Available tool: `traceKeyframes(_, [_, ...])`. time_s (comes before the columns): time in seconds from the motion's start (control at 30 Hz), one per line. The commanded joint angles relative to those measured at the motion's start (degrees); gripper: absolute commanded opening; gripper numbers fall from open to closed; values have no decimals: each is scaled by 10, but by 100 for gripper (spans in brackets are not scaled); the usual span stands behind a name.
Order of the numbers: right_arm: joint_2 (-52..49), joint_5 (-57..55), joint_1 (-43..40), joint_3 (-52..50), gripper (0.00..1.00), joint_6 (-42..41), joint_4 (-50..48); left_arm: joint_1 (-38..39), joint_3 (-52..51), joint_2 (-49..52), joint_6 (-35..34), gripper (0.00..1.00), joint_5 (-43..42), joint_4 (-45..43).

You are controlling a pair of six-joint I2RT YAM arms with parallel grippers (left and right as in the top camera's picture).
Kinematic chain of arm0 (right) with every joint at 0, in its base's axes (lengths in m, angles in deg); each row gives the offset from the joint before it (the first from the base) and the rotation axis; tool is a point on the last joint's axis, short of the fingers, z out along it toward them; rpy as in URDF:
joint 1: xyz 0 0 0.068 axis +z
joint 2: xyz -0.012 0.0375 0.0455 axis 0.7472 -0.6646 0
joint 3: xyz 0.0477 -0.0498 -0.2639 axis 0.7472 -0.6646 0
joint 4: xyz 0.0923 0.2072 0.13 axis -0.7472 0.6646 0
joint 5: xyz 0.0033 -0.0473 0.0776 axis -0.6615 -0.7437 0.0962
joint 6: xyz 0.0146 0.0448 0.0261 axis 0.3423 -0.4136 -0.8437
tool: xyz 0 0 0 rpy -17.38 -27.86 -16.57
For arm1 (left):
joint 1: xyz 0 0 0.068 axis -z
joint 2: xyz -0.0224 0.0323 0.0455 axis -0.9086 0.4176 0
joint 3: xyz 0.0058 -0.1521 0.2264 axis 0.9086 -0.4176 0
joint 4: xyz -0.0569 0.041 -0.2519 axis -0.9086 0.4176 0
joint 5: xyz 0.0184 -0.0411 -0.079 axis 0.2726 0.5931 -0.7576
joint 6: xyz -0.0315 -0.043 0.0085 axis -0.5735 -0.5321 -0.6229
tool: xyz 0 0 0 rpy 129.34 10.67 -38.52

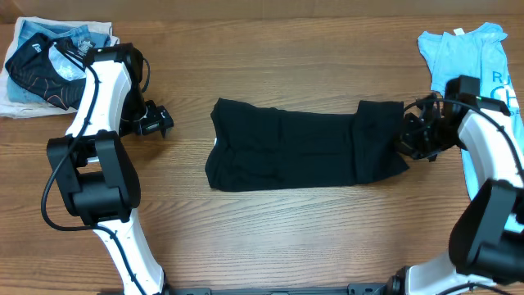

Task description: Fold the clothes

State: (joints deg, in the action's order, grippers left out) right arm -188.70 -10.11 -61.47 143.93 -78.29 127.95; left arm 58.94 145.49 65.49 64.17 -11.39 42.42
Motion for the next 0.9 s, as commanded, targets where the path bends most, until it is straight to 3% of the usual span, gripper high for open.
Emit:
traceKeyframes(0.0, [8,-103,49,8,4,-36,1,5,-3,2,9,100,-3,0])
traceKeyframes(0.23, [8,-184,149,7,4,-97,-6,5,-3,2,9,100,-3,0])
traceKeyframes(0.6, [8,-189,278,7,6,-134,-22,5,-3,2,9,100,-3,0])
traceKeyframes(0.7, [7,-189,309,6,18,-150,-35,5,-3,2,9,100,-3,0])
traceKeyframes(0.8, [0,-188,339,6,53,-169,-45,5,-3,2,9,100,-3,0])
traceKeyframes(0.87, [-8,-176,353,6,61,-171,-54,5,-3,2,9,100,-3,0])
